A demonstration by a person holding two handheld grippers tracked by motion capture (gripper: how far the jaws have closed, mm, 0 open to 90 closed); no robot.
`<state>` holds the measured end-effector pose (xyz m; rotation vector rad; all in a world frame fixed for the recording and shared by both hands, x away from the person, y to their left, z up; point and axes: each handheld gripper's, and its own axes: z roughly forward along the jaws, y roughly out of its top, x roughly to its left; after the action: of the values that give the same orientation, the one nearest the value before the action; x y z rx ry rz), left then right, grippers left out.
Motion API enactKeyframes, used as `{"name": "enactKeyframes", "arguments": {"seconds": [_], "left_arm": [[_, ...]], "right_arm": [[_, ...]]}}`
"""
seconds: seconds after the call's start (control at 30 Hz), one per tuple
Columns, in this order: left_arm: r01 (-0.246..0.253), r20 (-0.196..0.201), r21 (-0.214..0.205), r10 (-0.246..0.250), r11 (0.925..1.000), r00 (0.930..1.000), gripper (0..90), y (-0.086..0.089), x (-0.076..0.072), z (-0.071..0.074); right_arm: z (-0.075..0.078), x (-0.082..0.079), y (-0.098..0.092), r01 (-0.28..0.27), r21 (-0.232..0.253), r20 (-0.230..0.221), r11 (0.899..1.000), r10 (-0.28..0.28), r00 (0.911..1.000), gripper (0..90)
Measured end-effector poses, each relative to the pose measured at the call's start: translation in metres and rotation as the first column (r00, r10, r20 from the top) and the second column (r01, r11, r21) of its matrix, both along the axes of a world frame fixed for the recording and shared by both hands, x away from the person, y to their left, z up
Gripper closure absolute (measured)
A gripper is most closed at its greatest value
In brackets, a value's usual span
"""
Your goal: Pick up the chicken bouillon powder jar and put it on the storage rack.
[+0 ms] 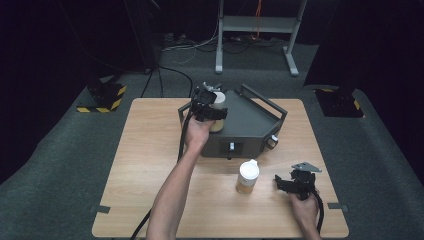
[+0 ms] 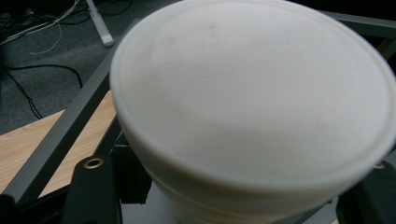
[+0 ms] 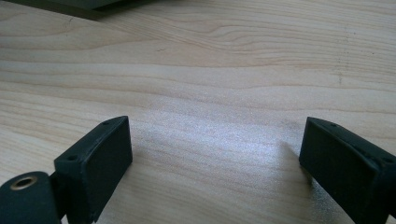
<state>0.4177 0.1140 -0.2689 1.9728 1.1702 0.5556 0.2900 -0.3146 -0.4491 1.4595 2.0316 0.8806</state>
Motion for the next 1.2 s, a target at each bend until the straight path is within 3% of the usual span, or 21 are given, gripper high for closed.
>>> {"name": "enactKeyframes", "arguments": {"seconds": [0.53,1.2], "left_arm": [[-0.001,0.005,0.001,0.001,1.0,1.0,33.8,0.0,0.001,-0.006],[-0.003,0.011,-0.044,0.004,0.999,0.9999,31.2,0.01,0.0,-0.012]], "right_arm": [[0.0,0.0,0.0,0.0,-0.001,0.001,1.0,0.0,1.0,8.9],[0.0,0.0,0.0,0.0,0.0,0.001,1.0,0.0,1.0,8.9]]}}
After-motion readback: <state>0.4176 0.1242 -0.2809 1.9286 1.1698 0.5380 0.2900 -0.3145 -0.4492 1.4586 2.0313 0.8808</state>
